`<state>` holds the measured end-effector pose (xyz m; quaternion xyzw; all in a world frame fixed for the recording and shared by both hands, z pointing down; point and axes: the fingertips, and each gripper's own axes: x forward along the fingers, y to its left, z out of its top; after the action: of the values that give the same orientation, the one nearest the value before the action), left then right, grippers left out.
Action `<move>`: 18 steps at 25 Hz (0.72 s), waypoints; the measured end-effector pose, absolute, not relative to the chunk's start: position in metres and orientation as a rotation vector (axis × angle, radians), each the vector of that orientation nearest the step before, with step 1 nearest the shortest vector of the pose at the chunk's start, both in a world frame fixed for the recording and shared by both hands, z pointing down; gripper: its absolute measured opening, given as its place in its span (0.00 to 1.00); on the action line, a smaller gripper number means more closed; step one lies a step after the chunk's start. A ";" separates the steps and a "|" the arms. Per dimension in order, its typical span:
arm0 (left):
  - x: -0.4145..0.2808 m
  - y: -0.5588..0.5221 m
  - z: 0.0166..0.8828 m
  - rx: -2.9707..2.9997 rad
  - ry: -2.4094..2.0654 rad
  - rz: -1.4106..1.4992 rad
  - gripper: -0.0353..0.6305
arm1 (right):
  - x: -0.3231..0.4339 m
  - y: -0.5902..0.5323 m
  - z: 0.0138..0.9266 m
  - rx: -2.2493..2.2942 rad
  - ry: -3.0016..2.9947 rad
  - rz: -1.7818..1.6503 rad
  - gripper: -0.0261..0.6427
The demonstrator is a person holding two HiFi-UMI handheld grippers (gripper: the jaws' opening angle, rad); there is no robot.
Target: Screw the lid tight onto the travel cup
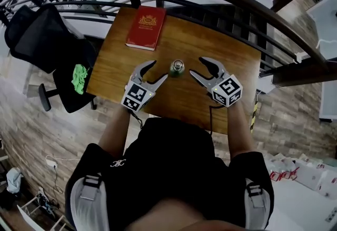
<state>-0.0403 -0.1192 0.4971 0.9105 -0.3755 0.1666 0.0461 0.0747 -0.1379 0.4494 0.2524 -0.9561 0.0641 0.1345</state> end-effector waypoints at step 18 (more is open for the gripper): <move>0.000 -0.118 0.618 2.718 -0.923 0.766 0.54 | 0.050 -0.136 0.542 0.472 -2.524 0.159 0.38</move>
<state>0.0003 -0.1183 0.6181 0.9115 -0.3096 0.2568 0.0853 0.0502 -0.1357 0.5420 0.1760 -0.9416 0.0594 0.2808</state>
